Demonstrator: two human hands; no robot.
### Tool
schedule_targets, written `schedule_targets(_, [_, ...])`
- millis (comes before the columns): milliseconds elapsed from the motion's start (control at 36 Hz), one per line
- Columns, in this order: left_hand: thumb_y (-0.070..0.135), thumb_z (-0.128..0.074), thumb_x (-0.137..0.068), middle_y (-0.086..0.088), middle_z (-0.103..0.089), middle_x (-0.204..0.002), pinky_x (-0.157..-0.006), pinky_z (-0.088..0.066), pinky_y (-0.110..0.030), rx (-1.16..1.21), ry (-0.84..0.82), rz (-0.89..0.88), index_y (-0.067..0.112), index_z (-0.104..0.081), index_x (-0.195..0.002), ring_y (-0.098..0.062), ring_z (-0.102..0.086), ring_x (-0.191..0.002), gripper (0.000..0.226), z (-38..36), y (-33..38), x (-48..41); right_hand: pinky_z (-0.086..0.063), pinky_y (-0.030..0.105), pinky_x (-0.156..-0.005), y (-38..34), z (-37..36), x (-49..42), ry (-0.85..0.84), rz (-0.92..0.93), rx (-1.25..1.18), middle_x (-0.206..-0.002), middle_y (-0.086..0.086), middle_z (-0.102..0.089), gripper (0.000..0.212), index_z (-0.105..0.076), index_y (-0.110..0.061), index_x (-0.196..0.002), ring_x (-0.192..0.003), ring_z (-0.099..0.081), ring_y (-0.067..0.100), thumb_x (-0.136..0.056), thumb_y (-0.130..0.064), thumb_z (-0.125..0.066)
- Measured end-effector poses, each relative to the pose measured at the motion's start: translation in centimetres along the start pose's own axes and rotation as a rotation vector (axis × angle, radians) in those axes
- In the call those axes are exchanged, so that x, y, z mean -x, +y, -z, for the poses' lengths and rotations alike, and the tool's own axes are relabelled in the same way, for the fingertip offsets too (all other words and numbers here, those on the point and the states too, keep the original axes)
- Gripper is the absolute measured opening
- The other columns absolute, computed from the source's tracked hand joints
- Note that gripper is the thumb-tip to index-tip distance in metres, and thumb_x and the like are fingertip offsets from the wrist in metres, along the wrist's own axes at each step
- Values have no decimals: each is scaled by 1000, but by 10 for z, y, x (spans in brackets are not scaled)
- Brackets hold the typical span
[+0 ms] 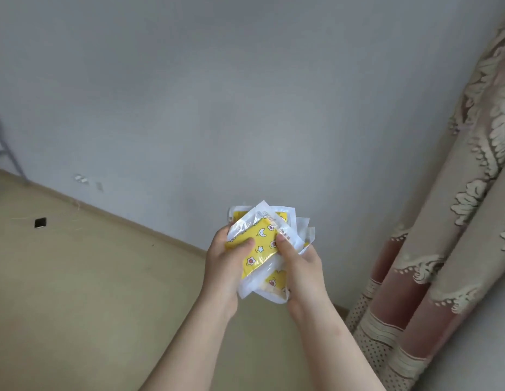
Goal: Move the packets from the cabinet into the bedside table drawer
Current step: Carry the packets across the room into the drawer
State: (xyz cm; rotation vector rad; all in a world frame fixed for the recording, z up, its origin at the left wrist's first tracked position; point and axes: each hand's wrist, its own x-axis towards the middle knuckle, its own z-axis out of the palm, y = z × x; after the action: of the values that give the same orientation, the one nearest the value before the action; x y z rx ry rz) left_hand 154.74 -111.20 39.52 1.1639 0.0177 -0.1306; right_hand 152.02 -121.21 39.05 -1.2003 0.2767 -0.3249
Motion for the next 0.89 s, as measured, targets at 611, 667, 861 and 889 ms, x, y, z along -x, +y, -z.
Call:
schedule_targets(611, [1, -62, -85, -6, -72, -95, -68, -55, -32, 78, 419, -277, 13, -65, -106, -22, -70, -81, 24, 166, 149, -315, -54, 30, -61, 53, -317, -284, -267, -162, -5, -87, 6, -66, 27, -56, -7, -102, -69, -65, 17, -84, -21, -70])
schedule_targets(667, [1, -61, -85, -8, -72, -98, -73, -56, -36, 74, 456, -327, 13, -64, -109, -26, -69, -86, 27, 193, 174, -342, -53, 28, -58, 57, -362, -304, -273, -168, -15, -86, 4, -65, 32, -56, -6, -108, -69, -64, 17, -83, -21, -70])
schedule_targets(861, [0, -61, -86, -13, -71, -104, -81, -56, -50, 106, 615, -438, 12, -63, -112, -34, -68, -94, 28, 276, 232, -426, -49, 28, -61, 85, -496, -350, -478, -304, -114, -97, 3, -67, 30, -53, -12, -119, -82, -65, 17, -89, -18, -56])
schedule_targets(889, [0, -61, -86, -13, -71, -103, -80, -56, -50, 112, 641, -452, 13, -64, -110, -32, -69, -91, 28, 287, 238, -438, -49, 29, -62, 90, -514, -356, -504, -313, -130, -98, 2, -66, 31, -52, -13, -120, -82, -64, 17, -89, -16, -55])
